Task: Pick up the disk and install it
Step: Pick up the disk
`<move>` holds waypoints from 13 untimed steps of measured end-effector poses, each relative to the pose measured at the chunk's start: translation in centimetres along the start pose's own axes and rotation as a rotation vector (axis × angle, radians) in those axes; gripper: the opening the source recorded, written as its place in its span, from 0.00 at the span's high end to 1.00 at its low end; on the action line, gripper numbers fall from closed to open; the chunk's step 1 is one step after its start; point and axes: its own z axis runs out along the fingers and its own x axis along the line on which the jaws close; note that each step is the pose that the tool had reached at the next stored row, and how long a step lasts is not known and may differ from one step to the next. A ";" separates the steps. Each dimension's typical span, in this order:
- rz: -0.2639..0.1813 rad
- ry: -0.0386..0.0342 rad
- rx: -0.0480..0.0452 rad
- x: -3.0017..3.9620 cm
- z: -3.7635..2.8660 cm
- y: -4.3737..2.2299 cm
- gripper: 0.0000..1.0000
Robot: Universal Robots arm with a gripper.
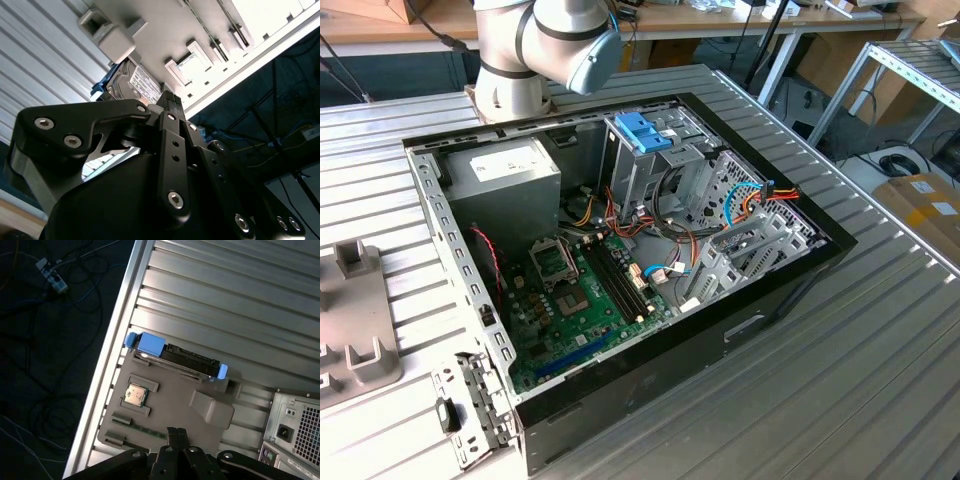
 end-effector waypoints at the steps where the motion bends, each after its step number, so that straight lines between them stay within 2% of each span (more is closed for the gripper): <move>1: -0.003 0.0001 0.0000 0.00 0.00 0.00 0.90; 13: -0.052 0.0020 -0.0013 0.00 0.00 0.00 0.90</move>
